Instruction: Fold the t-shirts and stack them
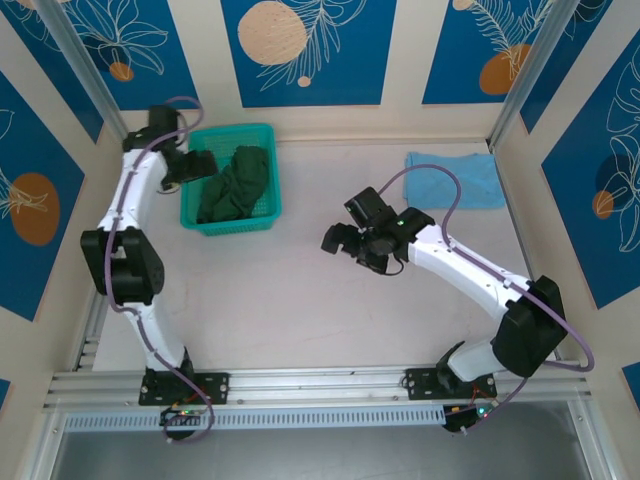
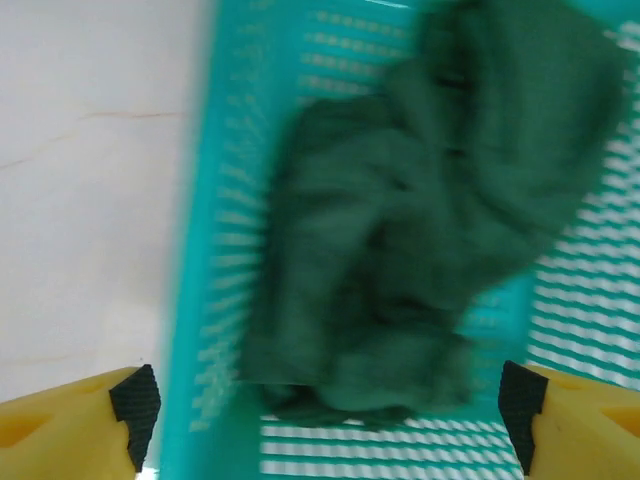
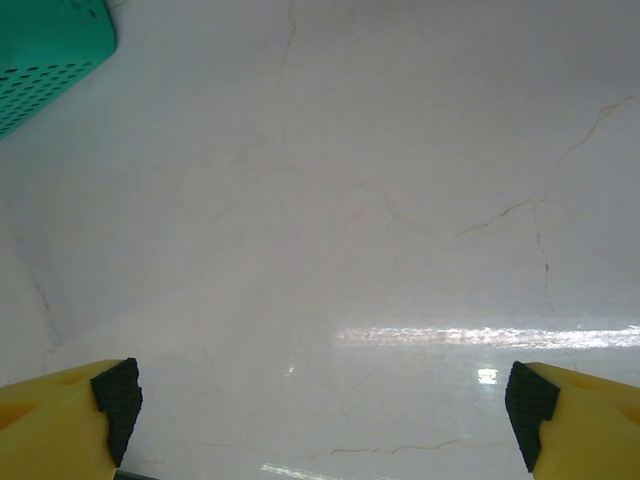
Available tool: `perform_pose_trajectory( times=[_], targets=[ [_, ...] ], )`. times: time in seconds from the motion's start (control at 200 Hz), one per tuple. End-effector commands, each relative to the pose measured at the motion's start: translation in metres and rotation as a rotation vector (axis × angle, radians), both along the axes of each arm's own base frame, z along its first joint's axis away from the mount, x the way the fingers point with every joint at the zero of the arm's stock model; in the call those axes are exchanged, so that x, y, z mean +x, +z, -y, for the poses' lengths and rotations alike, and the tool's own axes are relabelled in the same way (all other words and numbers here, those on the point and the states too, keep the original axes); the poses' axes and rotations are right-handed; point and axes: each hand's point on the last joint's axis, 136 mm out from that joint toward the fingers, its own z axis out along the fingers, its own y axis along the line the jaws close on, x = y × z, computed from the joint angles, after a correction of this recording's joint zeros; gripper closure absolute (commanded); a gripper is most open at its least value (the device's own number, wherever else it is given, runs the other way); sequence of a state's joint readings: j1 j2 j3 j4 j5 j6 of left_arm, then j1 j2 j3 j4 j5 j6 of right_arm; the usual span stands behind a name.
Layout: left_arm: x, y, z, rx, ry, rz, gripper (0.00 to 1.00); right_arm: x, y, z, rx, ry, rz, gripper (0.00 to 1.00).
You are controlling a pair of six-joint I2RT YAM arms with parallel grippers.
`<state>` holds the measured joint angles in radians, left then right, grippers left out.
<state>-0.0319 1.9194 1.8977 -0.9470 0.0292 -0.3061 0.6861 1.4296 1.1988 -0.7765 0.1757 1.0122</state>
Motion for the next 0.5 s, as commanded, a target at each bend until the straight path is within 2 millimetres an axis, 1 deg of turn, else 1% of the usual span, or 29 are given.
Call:
perform_pose_trajectory(
  times=[0.0, 0.055, 0.12, 0.215, 0.295, 0.355, 0.39, 0.45, 0.495],
  targets=[
    [-0.01, -0.025, 0.058, 0.008, -0.103, -0.099, 0.1, 0.004, -0.001, -0.006, 0.011, -0.023, -0.028, 0.04],
    [-0.014, -0.044, 0.064, 0.033, -0.103, -0.159, 0.1, 0.008, -0.003, -0.012, 0.022, -0.015, -0.035, 0.04],
    [-0.015, -0.064, 0.06, 0.059, -0.079, -0.203, 0.09, 0.013, -0.003, -0.02, 0.026, 0.0, -0.043, 0.04],
    [-0.017, -0.086, 0.055, 0.096, -0.072, -0.257, 0.09, 0.021, -0.003, -0.029, 0.022, 0.016, -0.056, 0.04],
    [-0.018, -0.101, 0.061, 0.07, -0.087, -0.305, 0.13, 0.027, -0.004, -0.037, 0.028, 0.022, -0.057, 0.04],
    [-0.018, -0.112, 0.066, 0.052, -0.09, -0.329, 0.2, 0.033, -0.004, -0.043, 0.046, 0.026, -0.057, 0.05],
    [-0.018, -0.116, 0.066, 0.048, -0.08, -0.338, 0.27, 0.035, -0.004, -0.046, 0.054, 0.028, -0.058, 0.05],
    [-0.015, -0.122, 0.067, 0.041, -0.072, -0.339, 0.44, 0.042, -0.005, -0.053, 0.072, 0.03, -0.062, 0.05],
    [-0.009, -0.119, 0.067, 0.037, -0.068, -0.324, 0.62, 0.048, -0.005, -0.06, 0.094, 0.035, -0.068, 0.05]
  ],
)
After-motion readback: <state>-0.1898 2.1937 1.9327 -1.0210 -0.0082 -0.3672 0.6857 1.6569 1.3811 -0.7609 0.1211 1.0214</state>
